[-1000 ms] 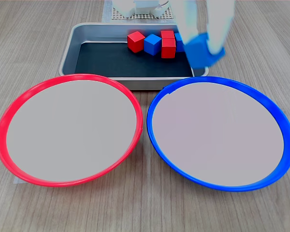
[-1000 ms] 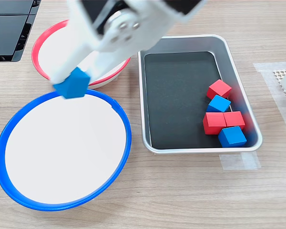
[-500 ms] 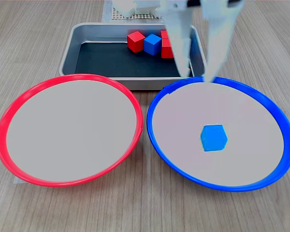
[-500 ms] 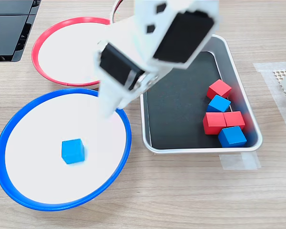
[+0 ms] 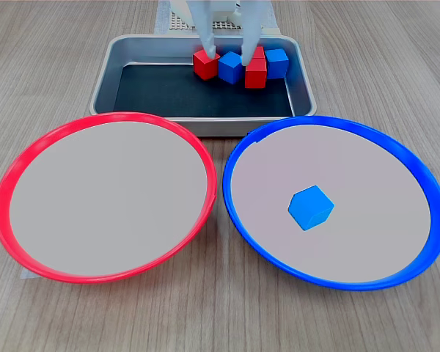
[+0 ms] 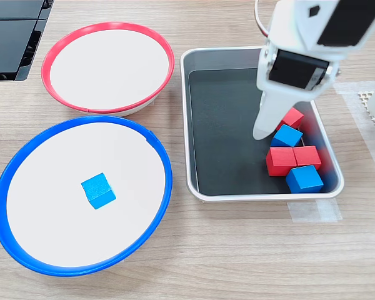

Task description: Move six blocks from tray to matching dishes

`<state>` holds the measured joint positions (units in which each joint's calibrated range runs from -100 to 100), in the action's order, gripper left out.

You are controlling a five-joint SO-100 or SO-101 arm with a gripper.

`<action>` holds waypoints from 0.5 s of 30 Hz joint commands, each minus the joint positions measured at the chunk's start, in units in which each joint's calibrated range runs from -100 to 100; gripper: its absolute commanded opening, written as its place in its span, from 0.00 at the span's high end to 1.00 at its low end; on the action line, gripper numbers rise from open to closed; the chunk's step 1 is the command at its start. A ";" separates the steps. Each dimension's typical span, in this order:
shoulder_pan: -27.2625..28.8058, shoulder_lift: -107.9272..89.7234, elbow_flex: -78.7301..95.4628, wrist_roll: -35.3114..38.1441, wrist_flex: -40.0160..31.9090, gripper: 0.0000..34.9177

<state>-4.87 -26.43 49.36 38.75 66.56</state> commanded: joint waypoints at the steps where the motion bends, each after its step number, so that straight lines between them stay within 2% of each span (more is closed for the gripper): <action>1: -5.06 -1.50 0.84 -0.98 -1.80 0.59; 2: -6.00 -1.42 1.20 -0.98 -1.97 0.57; 6: -8.64 -0.82 4.30 -0.15 -4.36 0.58; 15: -8.83 -0.48 9.58 1.95 -9.64 0.60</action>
<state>-13.36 -26.77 58.17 40.12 58.81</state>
